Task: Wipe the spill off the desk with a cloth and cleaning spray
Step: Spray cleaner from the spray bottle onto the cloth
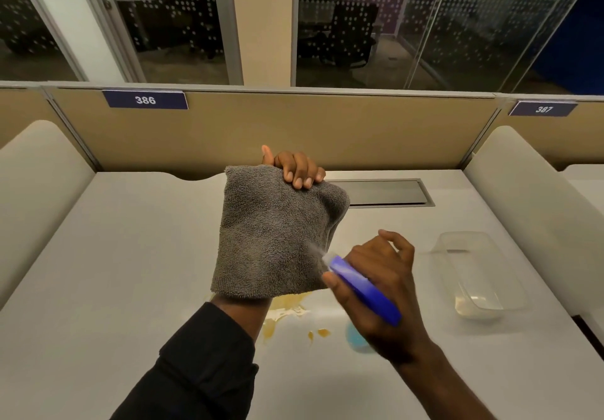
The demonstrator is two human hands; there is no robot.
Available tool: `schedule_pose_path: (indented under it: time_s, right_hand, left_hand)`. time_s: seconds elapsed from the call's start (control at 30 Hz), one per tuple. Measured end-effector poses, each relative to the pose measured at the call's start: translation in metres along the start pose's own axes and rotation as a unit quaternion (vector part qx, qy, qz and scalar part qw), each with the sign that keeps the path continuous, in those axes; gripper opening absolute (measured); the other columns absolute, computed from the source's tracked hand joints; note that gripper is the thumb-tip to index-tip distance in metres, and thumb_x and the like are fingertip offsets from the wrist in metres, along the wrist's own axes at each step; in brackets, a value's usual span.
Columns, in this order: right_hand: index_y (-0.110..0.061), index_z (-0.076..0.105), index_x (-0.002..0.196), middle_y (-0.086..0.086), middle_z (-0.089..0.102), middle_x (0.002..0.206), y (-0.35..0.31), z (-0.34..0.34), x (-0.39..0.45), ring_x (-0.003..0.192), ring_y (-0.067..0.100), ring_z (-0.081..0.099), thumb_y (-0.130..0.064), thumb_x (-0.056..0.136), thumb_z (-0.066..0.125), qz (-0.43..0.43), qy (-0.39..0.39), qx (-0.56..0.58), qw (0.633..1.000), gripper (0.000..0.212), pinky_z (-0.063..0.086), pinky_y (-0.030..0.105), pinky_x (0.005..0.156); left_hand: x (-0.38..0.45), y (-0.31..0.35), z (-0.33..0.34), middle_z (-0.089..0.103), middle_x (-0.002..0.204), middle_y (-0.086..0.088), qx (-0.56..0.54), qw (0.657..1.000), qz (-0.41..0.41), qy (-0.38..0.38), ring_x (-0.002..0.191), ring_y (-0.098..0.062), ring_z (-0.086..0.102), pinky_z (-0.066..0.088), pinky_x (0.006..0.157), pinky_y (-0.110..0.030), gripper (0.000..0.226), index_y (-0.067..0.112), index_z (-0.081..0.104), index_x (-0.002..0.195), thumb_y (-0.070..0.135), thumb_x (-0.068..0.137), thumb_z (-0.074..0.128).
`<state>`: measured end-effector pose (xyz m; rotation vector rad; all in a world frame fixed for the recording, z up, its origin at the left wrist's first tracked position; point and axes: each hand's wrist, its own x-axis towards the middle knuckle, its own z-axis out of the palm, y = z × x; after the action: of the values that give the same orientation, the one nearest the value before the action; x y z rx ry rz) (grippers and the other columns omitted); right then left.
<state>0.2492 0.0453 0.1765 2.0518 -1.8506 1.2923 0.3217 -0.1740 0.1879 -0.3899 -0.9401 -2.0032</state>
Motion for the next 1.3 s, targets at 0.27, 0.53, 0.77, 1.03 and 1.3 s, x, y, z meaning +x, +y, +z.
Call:
schedule_pose_path:
  time_s: [0.27, 0.53, 0.77, 1.03, 1.3]
  right_hand:
    - [-0.03, 0.054, 0.082, -0.025, 0.05, 0.076, 0.037, -0.022, -0.006, 0.076, 0.001, 0.052, -0.056, 0.098, 0.047, 0.049, 0.039, -0.004, 0.998, 0.031, 0.032, 0.037, 0.104]
    - [-0.007, 0.067, 0.078, -0.008, 0.06, 0.074, 0.058, -0.043, -0.019, 0.073, 0.004, 0.054, -0.037, 0.089, 0.058, 0.089, 0.053, 0.006, 0.995, 0.033, 0.035, 0.044, 0.108]
    - [-0.012, 0.069, 0.075, -0.001, 0.066, 0.072, 0.086, -0.078, -0.019, 0.08, 0.008, 0.062, -0.031, 0.092, 0.052, 0.123, 0.116, 0.057, 0.984, 0.031, 0.034, 0.037, 0.11]
    - [-0.034, 0.069, 0.086, -0.012, 0.07, 0.076, 0.163, -0.123, -0.008, 0.066, 0.012, 0.062, -0.032, 0.096, 0.054, 0.16, 0.194, 0.139, 0.958, 0.019, 0.052, 0.016, 0.065]
    - [-0.032, 0.074, 0.097, -0.017, 0.078, 0.089, 0.261, -0.147, 0.004, 0.086, 0.013, 0.074, -0.047, 0.096, 0.059, 0.201, 0.212, 0.202, 0.935, 0.021, 0.056, 0.015, 0.076]
  left_hand:
    - [0.002, 0.008, -0.004, 0.067, 0.055, -0.003, -0.022, 0.997, 0.009, -0.078, 0.055, -0.017, 0.063, 0.049, 0.064, -0.029, 0.053, 0.008, 0.07, 0.057, 0.044, 0.091, 0.053]
    - [0.011, -0.007, -0.011, 0.07, 0.067, -0.007, -0.04, 0.989, 0.006, -0.14, 0.067, -0.02, 0.065, 0.049, 0.072, -0.033, 0.055, 0.004, 0.071, 0.069, 0.041, 0.098, 0.042]
    - [0.022, -0.041, -0.015, 0.071, 0.076, -0.013, -0.068, 0.981, -0.006, -0.18, 0.075, -0.026, 0.066, 0.047, 0.078, -0.038, 0.056, -0.001, 0.071, 0.077, 0.038, 0.1, 0.037]
    - [0.034, -0.086, -0.013, 0.069, 0.072, -0.018, -0.095, 0.98, -0.043, -0.171, 0.073, -0.031, 0.064, 0.046, 0.077, -0.041, 0.053, -0.005, 0.069, 0.074, 0.033, 0.1, 0.042]
    - [0.043, -0.118, -0.013, 0.058, 0.059, -0.023, -0.157, 0.979, -0.077, -0.104, 0.067, -0.036, 0.06, 0.044, 0.074, -0.045, 0.052, -0.012, 0.063, 0.065, 0.026, 0.097, 0.05]
